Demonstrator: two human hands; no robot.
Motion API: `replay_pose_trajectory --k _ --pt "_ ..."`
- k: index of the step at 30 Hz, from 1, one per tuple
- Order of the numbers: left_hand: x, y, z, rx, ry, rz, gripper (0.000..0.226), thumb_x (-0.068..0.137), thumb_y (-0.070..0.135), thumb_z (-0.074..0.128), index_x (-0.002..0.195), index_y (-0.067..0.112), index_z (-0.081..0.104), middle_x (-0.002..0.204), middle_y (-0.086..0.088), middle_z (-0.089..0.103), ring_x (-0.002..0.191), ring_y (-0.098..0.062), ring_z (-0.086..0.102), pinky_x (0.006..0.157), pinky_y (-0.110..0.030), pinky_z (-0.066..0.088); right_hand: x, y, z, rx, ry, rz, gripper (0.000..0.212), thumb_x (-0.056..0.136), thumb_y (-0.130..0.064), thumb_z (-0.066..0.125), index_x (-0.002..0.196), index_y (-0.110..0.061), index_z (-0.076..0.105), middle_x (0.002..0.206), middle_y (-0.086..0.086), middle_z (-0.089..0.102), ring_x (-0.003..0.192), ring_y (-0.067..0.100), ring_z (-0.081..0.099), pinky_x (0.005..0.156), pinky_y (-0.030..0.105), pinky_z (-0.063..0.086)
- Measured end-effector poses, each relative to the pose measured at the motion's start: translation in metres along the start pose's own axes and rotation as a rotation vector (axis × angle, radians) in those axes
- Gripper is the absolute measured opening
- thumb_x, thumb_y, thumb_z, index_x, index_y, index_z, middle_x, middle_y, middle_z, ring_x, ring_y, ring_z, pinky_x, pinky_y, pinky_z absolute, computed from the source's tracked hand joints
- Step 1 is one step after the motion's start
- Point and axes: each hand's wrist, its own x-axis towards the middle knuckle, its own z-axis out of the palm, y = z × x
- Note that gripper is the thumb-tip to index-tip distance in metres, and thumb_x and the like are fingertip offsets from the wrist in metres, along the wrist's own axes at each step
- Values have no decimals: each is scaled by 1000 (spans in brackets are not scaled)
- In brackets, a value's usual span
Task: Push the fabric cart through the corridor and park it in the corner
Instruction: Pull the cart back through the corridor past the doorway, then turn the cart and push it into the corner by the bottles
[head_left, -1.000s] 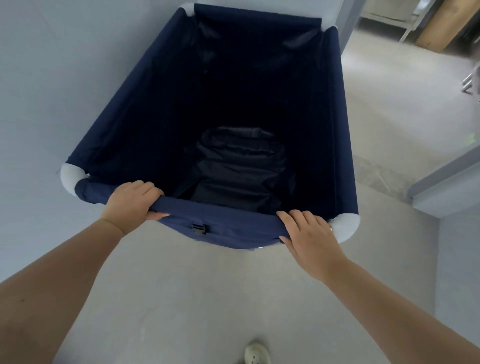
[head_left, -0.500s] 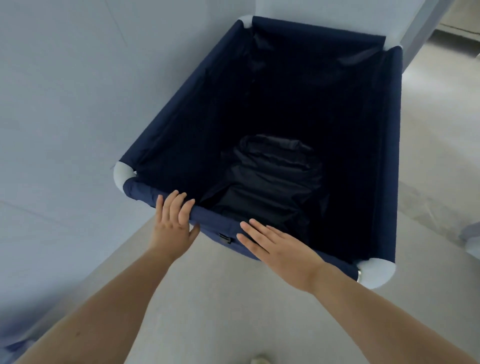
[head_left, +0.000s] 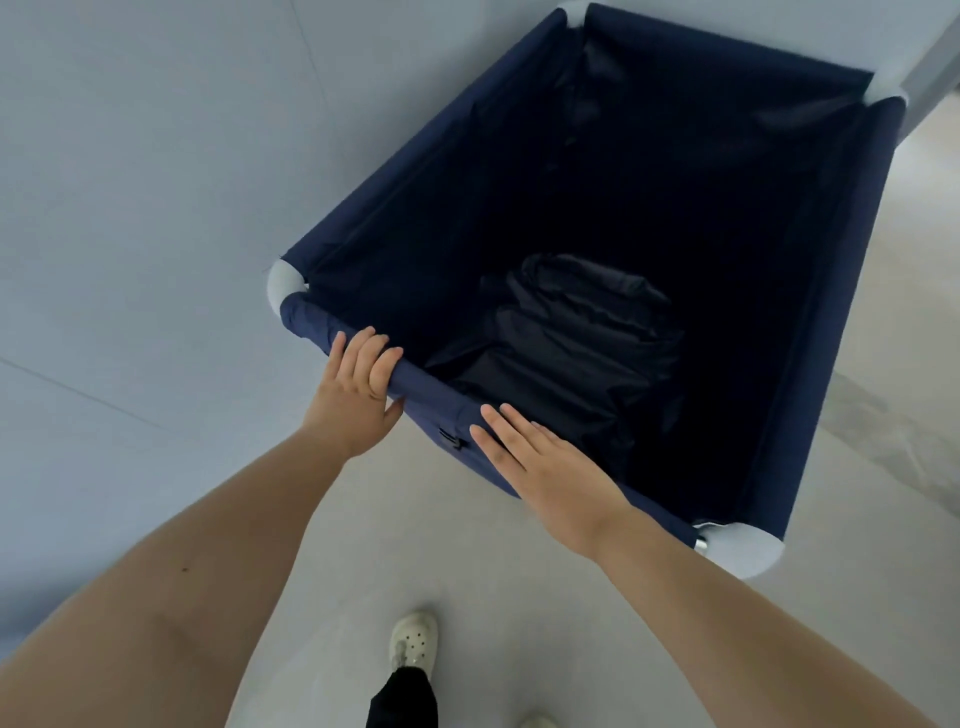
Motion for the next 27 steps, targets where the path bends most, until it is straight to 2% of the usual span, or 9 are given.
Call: replay_pose_trajectory --k 8,12,15,17,20,23,25,27 --pt "50 -80 4 -14 -69 66 65 76 25 72 128 3 40 127 -25 51 125 -43 41 110 -59 22 84 -12 -3 -18 -1 107 101 75 7 57 145 -15 -14 159 7 0 145 24 4 113 31 15" --pt "80 -119 4 -16 -93 99 62 76 24 73 126 -2 47 128 -25 51 126 -43 41 109 -60 24 129 -16 -9 -27 -8 178 102 70 6 64 146 -11 -2 157 11 13 143 26 16 110 32 29" --pt "100 -142 9 -26 -75 124 61 77 23 73 126 -3 47 128 -26 51 126 -43 41 109 -61 23 157 -15 -8 -35 0 203 100 72 6 64 146 -11 -2 157 11 11 144 26 14 111 33 29" --pt "108 -155 14 -38 -67 135 62 77 23 73 126 -2 46 128 -25 51 126 -43 40 109 -61 22 170 -15 -7 -42 -8 218 101 72 5 64 146 -11 -4 157 11 11 144 26 14 110 33 30" --pt "112 -164 21 -35 -42 144 63 76 25 72 127 0 44 127 -24 50 125 -42 41 110 -59 20 180 -15 -6 -66 -33 243 104 66 4 69 146 -9 3 156 12 19 141 27 23 107 33 34" --pt "113 -166 25 -38 -33 136 63 76 26 71 127 2 43 127 -23 50 125 -41 40 111 -58 18 180 -15 -4 -69 -39 240 108 64 4 70 147 -10 2 156 12 17 142 27 22 108 33 32" --pt "112 -165 25 -38 -29 129 63 76 27 71 127 2 43 128 -23 50 125 -41 40 111 -58 20 180 -15 -3 -72 -31 248 105 67 0 70 147 -10 3 156 11 18 141 27 23 108 33 33" --pt "110 -163 22 -38 -41 130 63 76 25 71 127 0 44 129 -24 50 126 -42 39 110 -59 20 179 -16 -3 -75 -4 252 86 82 -14 64 147 -11 7 156 9 19 141 25 23 108 34 35"
